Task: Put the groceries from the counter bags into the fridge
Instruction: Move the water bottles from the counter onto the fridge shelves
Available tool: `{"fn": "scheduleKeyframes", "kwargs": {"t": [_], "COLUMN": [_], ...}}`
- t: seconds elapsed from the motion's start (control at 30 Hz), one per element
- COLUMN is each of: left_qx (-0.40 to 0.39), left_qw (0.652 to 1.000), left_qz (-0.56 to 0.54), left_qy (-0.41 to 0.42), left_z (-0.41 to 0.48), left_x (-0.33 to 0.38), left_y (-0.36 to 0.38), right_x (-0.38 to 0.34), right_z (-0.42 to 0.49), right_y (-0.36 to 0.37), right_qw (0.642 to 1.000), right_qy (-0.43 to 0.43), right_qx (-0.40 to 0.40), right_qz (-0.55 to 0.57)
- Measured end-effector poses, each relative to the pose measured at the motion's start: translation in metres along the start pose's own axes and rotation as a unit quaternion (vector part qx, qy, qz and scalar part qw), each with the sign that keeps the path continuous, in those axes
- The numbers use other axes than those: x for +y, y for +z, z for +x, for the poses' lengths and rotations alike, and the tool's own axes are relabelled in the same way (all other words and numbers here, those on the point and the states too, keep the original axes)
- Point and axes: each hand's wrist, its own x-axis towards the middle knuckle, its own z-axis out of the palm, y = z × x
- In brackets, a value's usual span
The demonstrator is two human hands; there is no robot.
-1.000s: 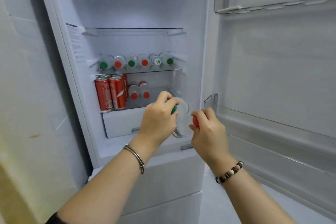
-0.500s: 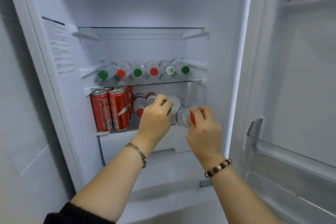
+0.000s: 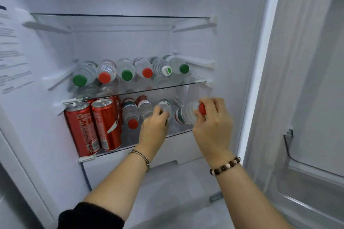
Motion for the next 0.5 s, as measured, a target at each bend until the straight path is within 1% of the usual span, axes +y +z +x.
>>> {"fn": "scheduleKeyframes", "kwargs": {"t": [0.17, 0.27, 0.3, 0.4, 0.47, 0.5], "left_qx": [-0.071, -0.138, -0.153, -0.154, -0.156, -0.161], "left_qw": [0.996, 0.987, 0.985, 0.988, 0.988, 0.986], "left_qz": [-0.023, -0.026, -0.028, -0.010, 0.009, 0.013], "left_qy": [-0.043, -0.076, -0.072, -0.026, 0.016, 0.037], "left_z": [0.006, 0.003, 0.002, 0.006, 0.014, 0.018], "left_x": [-0.007, -0.009, -0.011, -0.019, -0.025, -0.028], "left_y": [0.018, 0.030, 0.032, 0.031, 0.032, 0.033], "right_x": [0.013, 0.022, 0.026, 0.035, 0.041, 0.043], "right_z": [-0.013, -0.020, -0.022, -0.035, -0.046, -0.050], "right_y": [0.023, 0.034, 0.037, 0.048, 0.055, 0.057], "right_qw": [0.999, 0.996, 0.992, 0.971, 0.954, 0.949], "right_qy": [0.007, 0.039, 0.065, 0.147, 0.173, 0.181], "right_qx": [-0.032, -0.081, -0.102, -0.189, -0.241, -0.255], "right_qz": [-0.014, -0.027, -0.028, -0.025, -0.035, -0.040]}}
